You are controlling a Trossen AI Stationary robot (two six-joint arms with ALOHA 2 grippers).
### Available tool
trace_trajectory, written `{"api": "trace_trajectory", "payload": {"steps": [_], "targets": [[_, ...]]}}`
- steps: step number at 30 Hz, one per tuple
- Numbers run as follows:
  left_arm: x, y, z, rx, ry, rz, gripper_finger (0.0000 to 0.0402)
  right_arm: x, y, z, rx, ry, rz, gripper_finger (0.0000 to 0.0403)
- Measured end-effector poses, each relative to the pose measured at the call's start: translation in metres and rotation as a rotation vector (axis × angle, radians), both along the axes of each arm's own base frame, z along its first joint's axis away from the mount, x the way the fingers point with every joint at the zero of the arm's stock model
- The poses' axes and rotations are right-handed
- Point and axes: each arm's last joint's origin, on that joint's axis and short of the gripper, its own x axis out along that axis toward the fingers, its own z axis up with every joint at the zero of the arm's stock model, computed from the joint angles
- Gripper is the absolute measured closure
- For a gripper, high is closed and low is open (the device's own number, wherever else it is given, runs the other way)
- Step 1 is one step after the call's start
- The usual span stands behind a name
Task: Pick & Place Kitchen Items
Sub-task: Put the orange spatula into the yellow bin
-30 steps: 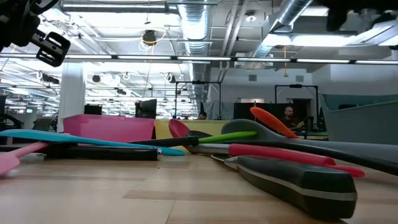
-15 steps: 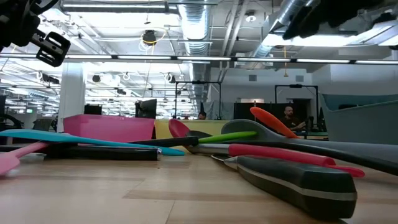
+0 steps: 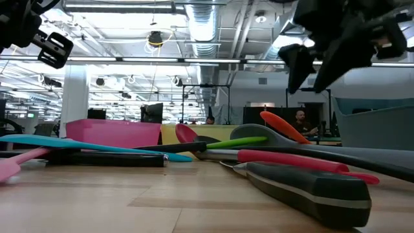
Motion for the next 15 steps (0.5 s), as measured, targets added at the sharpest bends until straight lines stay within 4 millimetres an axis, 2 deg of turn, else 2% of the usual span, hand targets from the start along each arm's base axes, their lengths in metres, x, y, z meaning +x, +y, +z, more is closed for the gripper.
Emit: {"api": "trace_trajectory", "payload": {"steps": [6, 10, 15], "targets": [[0.0, 0.0, 0.001, -0.003, -0.007, 0.0, 0.0394, 0.02, 0.004, -0.027, -0.007, 0.035, 0.001, 0.0163], [0.0, 0.0, 0.001, -0.003, -0.007, 0.0, 0.0394, 0.027, 0.005, -0.046, -0.011, 0.114, -0.015, 0.0163], [0.0, 0.0, 0.001, -0.004, -0.009, 0.0, 0.0394, 0.038, 0.008, -0.057, 0.021, 0.182, -0.008, 0.0163]]}}
